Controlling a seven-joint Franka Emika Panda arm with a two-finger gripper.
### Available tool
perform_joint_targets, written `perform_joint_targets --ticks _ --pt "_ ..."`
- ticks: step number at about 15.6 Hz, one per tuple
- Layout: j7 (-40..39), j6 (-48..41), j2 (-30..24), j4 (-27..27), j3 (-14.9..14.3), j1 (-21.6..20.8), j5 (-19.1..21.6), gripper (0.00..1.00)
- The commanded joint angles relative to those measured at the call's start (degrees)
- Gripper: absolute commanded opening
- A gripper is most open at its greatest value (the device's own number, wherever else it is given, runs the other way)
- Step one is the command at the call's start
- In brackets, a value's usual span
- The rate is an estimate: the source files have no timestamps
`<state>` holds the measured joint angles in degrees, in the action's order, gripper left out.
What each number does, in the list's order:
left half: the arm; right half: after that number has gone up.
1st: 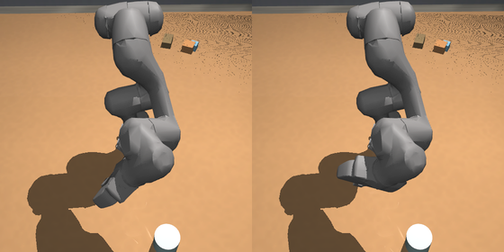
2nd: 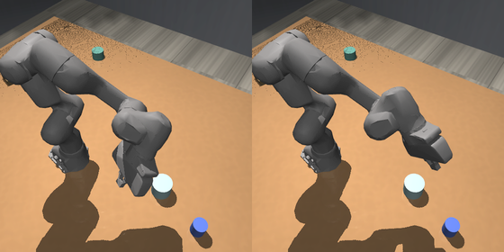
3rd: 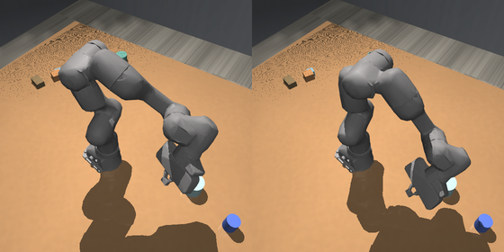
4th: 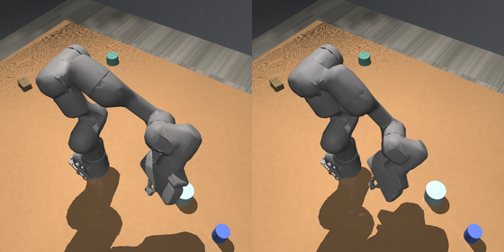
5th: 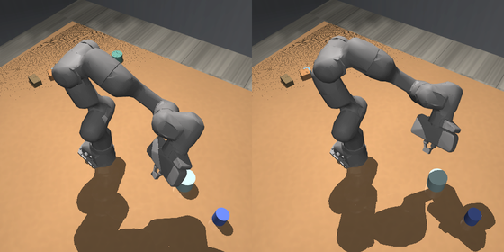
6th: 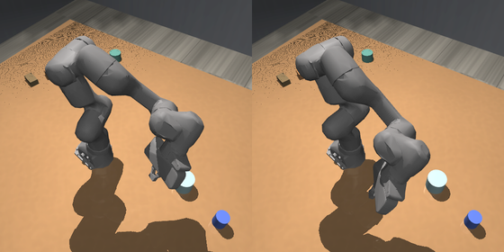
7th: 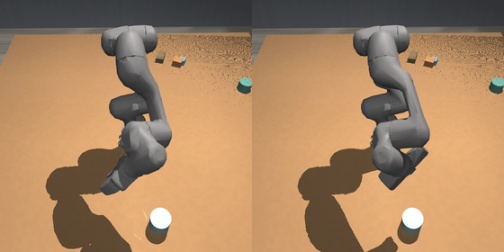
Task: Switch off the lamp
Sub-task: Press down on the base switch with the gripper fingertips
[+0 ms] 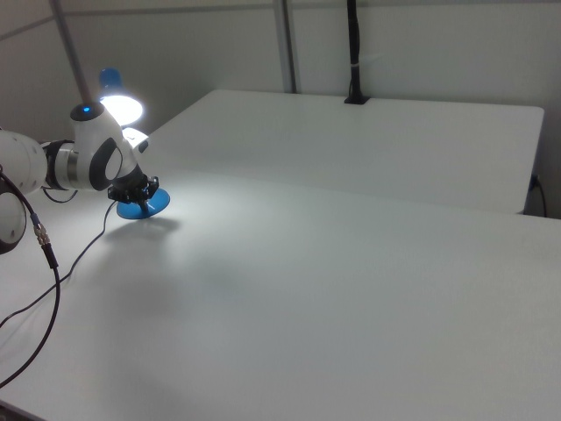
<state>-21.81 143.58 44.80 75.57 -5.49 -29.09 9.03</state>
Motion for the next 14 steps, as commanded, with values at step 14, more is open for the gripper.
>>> perform_joint_targets --ticks 14 --pt "2.21 0.65 -1.12 0.02 -1.63 -1.41 -0.07 0.00"
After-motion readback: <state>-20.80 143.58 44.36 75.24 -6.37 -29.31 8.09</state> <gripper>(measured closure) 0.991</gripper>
